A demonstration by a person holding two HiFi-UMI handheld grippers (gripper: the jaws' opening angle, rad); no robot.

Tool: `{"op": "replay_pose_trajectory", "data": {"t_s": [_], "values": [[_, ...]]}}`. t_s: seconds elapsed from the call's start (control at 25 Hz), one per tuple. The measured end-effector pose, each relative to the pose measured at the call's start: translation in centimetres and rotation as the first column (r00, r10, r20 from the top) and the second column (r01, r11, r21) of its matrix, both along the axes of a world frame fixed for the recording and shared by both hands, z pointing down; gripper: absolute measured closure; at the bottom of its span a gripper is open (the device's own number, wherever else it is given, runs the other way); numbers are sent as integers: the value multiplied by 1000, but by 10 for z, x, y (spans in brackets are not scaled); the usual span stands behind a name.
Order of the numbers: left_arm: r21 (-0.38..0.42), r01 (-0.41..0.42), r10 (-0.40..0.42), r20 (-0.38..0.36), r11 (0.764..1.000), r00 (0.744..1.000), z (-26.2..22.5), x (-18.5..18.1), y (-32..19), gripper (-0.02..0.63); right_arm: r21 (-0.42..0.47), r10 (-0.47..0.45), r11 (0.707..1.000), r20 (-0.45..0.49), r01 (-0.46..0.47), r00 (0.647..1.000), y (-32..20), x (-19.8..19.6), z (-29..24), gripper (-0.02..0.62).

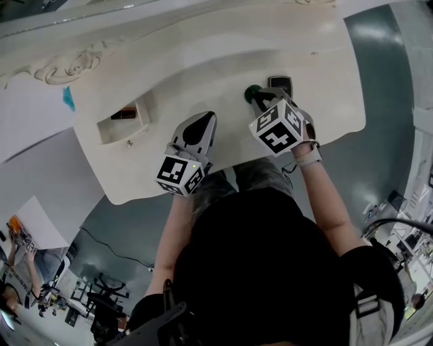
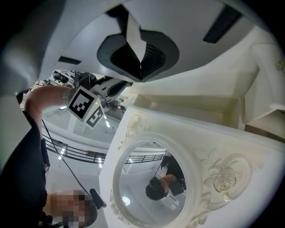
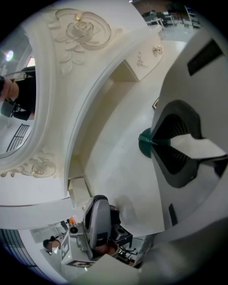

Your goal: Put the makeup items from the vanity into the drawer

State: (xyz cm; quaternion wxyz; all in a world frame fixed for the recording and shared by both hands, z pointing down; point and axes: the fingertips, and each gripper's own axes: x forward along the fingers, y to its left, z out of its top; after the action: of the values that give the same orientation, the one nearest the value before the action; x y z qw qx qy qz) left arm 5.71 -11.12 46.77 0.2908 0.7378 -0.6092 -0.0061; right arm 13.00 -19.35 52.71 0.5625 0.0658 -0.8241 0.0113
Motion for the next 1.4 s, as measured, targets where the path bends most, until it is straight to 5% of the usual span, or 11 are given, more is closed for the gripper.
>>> {"op": "replay_pose_trajectory", "data": {"t_s": [0.2,0.4,0.64,1.4], "values": [[-3,1,-1,0,1000,1000,-1,-6,6,592,5,34,999,-12,-34,999,0,0,1,568],[-4,-2,2,-1,1000,1000,-2,-11,15,592,68,-52,996,-66,56,996,2,-1,3,571],[-3,12,-12,7,1000,1000,-5,-27,29,592,26,-6,1000,28,5,1000,10,-14,-15,574],[51,167,-168,25,985,985,-29,-102,111,592,58,-282,959,220,276,934,113,-158,-83,574]]}}
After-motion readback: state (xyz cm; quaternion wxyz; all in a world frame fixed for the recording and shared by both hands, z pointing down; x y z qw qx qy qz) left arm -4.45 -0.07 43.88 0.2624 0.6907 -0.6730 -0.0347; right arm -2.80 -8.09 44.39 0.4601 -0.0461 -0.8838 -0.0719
